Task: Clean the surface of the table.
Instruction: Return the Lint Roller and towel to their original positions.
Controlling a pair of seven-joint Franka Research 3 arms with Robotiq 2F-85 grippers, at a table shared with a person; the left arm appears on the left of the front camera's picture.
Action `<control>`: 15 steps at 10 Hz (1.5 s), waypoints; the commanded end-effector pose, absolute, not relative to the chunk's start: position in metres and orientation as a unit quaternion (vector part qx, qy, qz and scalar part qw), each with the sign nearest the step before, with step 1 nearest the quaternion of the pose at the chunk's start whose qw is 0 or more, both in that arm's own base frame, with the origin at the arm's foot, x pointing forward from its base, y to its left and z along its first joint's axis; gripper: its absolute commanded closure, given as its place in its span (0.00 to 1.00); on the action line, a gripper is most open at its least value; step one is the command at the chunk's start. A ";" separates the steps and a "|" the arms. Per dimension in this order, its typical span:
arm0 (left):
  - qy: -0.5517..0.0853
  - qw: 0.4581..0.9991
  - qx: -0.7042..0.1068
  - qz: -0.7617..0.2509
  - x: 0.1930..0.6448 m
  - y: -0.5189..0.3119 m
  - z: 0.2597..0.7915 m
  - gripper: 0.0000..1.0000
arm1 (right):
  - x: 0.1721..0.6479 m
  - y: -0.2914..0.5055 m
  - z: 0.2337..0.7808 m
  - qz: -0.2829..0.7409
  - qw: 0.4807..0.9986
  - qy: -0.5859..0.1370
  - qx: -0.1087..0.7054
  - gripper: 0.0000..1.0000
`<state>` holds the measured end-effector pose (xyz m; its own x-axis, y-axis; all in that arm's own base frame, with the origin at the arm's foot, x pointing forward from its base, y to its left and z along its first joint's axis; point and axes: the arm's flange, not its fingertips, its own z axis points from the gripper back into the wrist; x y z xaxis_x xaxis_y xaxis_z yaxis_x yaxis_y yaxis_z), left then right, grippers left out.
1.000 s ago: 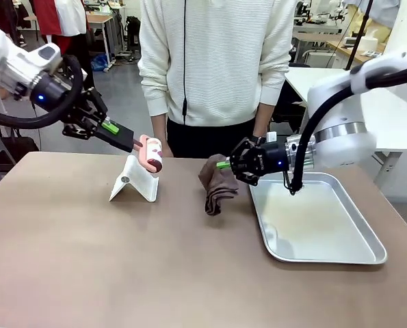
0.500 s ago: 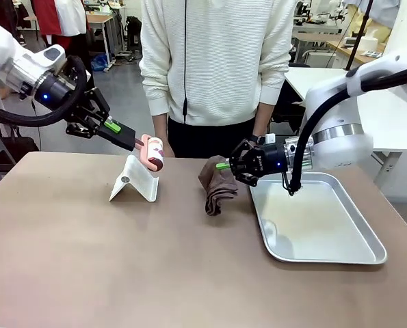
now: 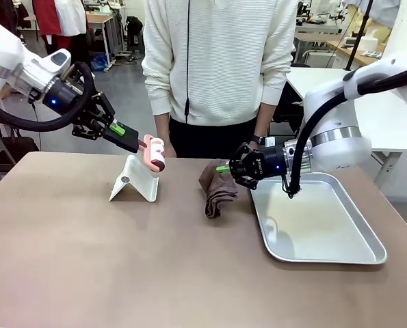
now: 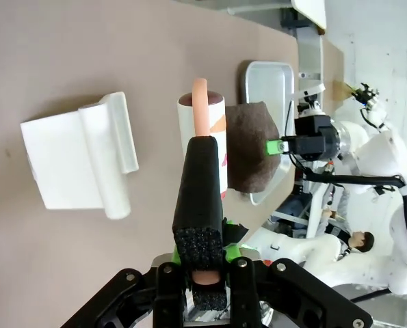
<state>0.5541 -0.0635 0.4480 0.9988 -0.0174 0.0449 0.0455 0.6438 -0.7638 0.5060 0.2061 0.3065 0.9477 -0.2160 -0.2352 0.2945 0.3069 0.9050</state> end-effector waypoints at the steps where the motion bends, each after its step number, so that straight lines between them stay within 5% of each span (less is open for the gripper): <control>1: -0.012 0.918 -0.397 -0.020 0.568 -0.073 0.436 0.78 | 0.512 0.213 0.298 -0.175 0.809 0.022 0.560 0.93; 15: 0.041 0.945 -0.323 -0.012 0.591 -0.087 0.396 0.78 | 0.528 0.212 0.275 -0.195 0.817 0.047 0.540 0.93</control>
<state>0.5868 -0.0828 0.3955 0.9965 -0.0665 -0.0503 0.0194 0.7714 -0.6360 0.5208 0.2086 0.2735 0.9237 -0.2587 -0.2825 0.3592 0.3286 0.8735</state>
